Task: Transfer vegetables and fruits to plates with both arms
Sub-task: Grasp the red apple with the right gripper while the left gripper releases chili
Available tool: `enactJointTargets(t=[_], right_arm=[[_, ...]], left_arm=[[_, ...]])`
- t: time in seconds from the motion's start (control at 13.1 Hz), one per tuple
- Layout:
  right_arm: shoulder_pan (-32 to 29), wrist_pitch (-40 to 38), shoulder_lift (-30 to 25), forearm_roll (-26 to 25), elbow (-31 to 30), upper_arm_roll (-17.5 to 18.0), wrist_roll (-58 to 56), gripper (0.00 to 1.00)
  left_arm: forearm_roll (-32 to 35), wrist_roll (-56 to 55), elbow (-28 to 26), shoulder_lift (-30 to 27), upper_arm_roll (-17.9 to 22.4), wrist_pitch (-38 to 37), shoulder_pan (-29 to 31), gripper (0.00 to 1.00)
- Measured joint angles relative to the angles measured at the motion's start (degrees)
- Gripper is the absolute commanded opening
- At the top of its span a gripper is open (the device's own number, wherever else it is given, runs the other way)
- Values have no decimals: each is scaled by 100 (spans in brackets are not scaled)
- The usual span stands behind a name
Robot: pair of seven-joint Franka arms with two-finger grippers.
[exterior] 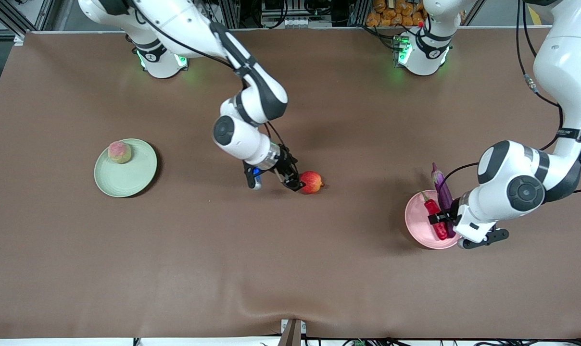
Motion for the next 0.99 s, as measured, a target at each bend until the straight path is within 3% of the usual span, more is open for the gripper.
enactJointTargets(t=[0.31,0.46,0.53,0.76,0.92,0.99], right_arm=[[118,241,215,0,101,-14,112,100],[152,462,299,0,169,-16,124,100],[168,497,334,0,192,-18,132,95],[274,711,503,-12,236,-20,139,56],[356,854,560,-40,295,-26,139,4],[373,859,566,-80,298,-39,138,0]], left_arm=[[-335,-22,187,-941,-481,-421,270,100],[-656,-19,428,-1429,-677,-1025,458,100],[-712,2,617,-1621,-774,-1410,509,100],[-740,13,1081,-1938,-1115,-2399,522,100],[-814,111,1161,-2095,-1214,-2604,506,100],[-930,319,1170,-2184,-1215,-2623,500,100]])
